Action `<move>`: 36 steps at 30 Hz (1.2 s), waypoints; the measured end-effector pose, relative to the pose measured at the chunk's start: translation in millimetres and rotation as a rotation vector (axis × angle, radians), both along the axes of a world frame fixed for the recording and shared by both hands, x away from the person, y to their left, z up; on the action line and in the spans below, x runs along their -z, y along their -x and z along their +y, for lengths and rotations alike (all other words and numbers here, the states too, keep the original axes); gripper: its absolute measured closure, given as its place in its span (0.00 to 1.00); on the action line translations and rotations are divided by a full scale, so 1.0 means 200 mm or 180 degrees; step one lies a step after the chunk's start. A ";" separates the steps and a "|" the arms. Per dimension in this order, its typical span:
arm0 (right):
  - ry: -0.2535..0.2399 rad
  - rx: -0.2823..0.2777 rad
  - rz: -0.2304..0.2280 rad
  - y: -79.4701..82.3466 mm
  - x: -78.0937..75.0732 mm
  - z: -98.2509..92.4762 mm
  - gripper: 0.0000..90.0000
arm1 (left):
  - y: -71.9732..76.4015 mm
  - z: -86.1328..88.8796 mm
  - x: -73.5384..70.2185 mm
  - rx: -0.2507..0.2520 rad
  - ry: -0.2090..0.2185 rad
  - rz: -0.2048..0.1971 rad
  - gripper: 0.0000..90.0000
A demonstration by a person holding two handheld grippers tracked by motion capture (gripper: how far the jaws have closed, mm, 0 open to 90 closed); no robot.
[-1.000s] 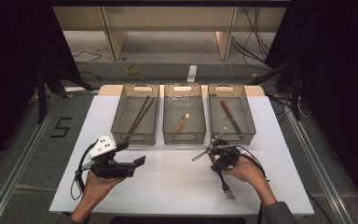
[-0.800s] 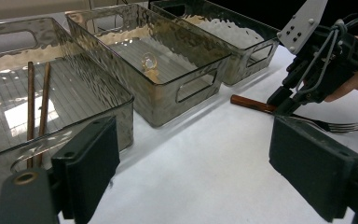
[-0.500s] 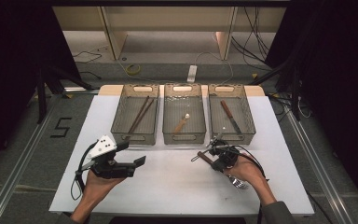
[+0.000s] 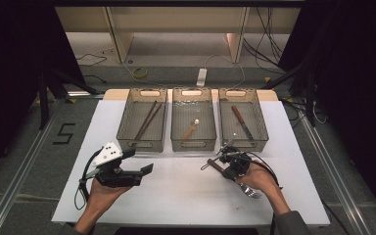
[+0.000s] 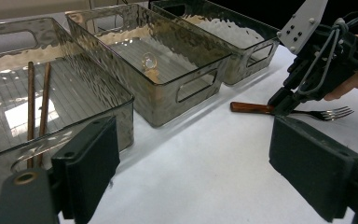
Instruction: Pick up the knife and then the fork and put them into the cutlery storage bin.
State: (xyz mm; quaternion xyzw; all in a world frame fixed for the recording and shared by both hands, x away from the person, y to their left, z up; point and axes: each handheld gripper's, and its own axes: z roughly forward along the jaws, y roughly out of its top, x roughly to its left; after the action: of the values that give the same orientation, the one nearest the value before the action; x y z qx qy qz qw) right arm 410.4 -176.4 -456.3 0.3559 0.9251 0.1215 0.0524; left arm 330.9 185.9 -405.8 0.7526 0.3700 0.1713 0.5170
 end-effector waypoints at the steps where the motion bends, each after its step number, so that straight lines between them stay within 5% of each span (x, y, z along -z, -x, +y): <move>1: -0.0004 0.0000 0.0003 0.00 0.00 0.00 0.86 | 0.00 0.00 0.00 0.0000 0.0000 0.0000 0.17; 14: -0.0342 0.0044 0.0002 -0.01 -0.05 -0.07 0.86 | 0.00 0.00 0.00 -0.0008 0.0012 0.0001 0.17; 27: -0.0789 0.0039 -0.0178 0.00 -0.11 -0.08 0.86 | 0.00 0.00 0.00 -0.0012 0.0012 -0.0002 0.17; 36: -0.0948 0.0034 -0.0225 -0.01 -0.12 -0.08 0.86 | 0.00 0.00 0.00 -0.0014 0.0012 -0.0001 0.17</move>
State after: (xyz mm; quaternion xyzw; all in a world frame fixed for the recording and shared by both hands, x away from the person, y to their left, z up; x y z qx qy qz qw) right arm 411.4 -192.4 -432.1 0.3601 0.8925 0.2695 0.0322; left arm 330.9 186.0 -405.6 0.7508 0.3719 0.1717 0.5181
